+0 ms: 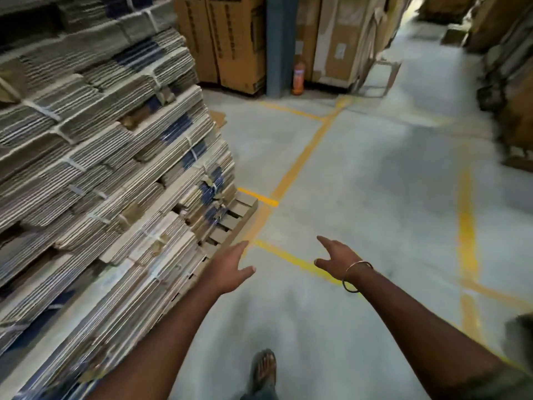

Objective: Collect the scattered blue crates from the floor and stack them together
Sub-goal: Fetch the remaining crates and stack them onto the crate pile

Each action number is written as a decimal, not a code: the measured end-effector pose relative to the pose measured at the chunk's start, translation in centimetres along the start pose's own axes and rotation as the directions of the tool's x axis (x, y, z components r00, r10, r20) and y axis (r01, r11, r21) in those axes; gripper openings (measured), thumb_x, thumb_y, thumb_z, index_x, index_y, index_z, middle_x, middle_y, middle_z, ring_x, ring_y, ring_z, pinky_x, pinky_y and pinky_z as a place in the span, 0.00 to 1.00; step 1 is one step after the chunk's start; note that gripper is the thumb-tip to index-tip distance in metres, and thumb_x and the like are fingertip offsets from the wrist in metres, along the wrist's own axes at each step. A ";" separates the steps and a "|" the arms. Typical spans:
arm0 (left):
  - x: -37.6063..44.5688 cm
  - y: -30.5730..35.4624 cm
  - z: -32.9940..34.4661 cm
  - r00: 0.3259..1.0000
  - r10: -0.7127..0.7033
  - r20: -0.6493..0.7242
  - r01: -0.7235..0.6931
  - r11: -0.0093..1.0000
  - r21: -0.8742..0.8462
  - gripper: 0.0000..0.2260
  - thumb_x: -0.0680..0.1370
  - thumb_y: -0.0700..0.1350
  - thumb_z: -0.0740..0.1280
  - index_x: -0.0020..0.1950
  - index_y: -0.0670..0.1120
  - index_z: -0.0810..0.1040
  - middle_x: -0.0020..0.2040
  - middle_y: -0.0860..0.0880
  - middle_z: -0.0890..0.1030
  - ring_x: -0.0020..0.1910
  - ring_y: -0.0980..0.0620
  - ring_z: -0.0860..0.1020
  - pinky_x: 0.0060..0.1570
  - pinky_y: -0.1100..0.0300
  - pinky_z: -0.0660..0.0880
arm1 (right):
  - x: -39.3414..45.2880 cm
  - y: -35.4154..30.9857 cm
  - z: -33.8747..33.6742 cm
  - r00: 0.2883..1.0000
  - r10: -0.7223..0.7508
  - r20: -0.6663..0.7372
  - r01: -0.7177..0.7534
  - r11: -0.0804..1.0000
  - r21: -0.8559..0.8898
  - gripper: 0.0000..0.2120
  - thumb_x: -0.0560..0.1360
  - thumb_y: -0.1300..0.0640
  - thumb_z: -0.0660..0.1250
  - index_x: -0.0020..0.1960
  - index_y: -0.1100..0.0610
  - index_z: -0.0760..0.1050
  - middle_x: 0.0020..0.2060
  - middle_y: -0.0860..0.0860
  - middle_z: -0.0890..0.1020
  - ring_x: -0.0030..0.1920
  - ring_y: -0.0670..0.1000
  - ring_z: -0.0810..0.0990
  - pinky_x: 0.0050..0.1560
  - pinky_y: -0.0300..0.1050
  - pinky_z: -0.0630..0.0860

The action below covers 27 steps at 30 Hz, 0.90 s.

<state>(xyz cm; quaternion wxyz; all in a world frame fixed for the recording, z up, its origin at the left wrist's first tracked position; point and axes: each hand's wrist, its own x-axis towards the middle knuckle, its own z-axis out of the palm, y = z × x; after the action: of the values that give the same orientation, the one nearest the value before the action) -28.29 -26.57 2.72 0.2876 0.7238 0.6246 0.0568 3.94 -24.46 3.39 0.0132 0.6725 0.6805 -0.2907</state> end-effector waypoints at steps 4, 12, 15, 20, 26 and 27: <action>8.9 0.8 -3.5 0.996 0.056 0.064 -0.058 0.998 0.021 0.37 0.74 0.65 0.64 0.80 0.55 0.55 0.78 0.50 0.63 0.75 0.47 0.65 0.68 0.49 0.68 | 5.4 0.3 -3.7 0.994 0.072 0.083 -0.072 0.997 -0.008 0.36 0.75 0.45 0.68 0.78 0.50 0.57 0.71 0.57 0.70 0.69 0.56 0.71 0.66 0.46 0.68; 23.3 3.1 -7.9 0.980 0.144 0.140 -0.148 0.989 0.017 0.40 0.72 0.65 0.63 0.80 0.58 0.50 0.79 0.51 0.63 0.77 0.48 0.62 0.69 0.47 0.68 | 15.4 2.7 -10.1 0.985 0.174 0.020 -0.175 0.984 0.041 0.36 0.74 0.46 0.69 0.78 0.52 0.58 0.71 0.58 0.70 0.71 0.57 0.69 0.68 0.46 0.66; 29.1 4.4 -8.3 0.978 0.128 0.165 -0.133 0.991 0.018 0.39 0.72 0.63 0.64 0.80 0.54 0.55 0.78 0.47 0.63 0.76 0.46 0.63 0.70 0.49 0.66 | 19.7 4.9 -12.5 0.977 0.213 0.004 -0.213 0.975 0.061 0.36 0.74 0.47 0.69 0.77 0.52 0.58 0.70 0.59 0.71 0.70 0.58 0.69 0.66 0.47 0.67; 39.9 6.6 -9.1 0.978 0.120 0.170 -0.128 0.991 0.039 0.38 0.73 0.63 0.65 0.80 0.55 0.57 0.77 0.46 0.65 0.75 0.44 0.65 0.69 0.48 0.67 | 28.4 9.3 -18.0 0.972 0.235 -0.001 -0.233 0.966 0.114 0.36 0.74 0.47 0.69 0.77 0.52 0.58 0.69 0.58 0.71 0.67 0.57 0.72 0.66 0.47 0.68; 51.3 8.8 -13.0 0.986 0.106 0.128 -0.110 0.994 0.021 0.39 0.71 0.64 0.63 0.79 0.52 0.60 0.77 0.49 0.66 0.74 0.48 0.66 0.70 0.53 0.66 | 40.9 12.5 -26.7 0.977 0.213 0.003 -0.212 0.971 0.112 0.36 0.73 0.46 0.70 0.77 0.50 0.59 0.69 0.58 0.73 0.66 0.56 0.74 0.66 0.49 0.70; 52.9 8.8 -13.6 0.990 0.095 0.109 -0.097 0.995 0.016 0.37 0.72 0.62 0.64 0.79 0.52 0.61 0.77 0.48 0.67 0.74 0.47 0.67 0.69 0.54 0.66 | 42.9 12.4 -27.6 0.979 0.205 0.000 -0.203 0.973 0.110 0.36 0.73 0.46 0.70 0.77 0.50 0.60 0.69 0.58 0.73 0.66 0.57 0.74 0.66 0.50 0.70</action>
<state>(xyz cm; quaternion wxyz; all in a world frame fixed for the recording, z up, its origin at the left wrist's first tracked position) -15.37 27.18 3.59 0.3103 0.7580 0.5732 0.0249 21.66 24.95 4.11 0.0024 0.7402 0.5909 -0.3207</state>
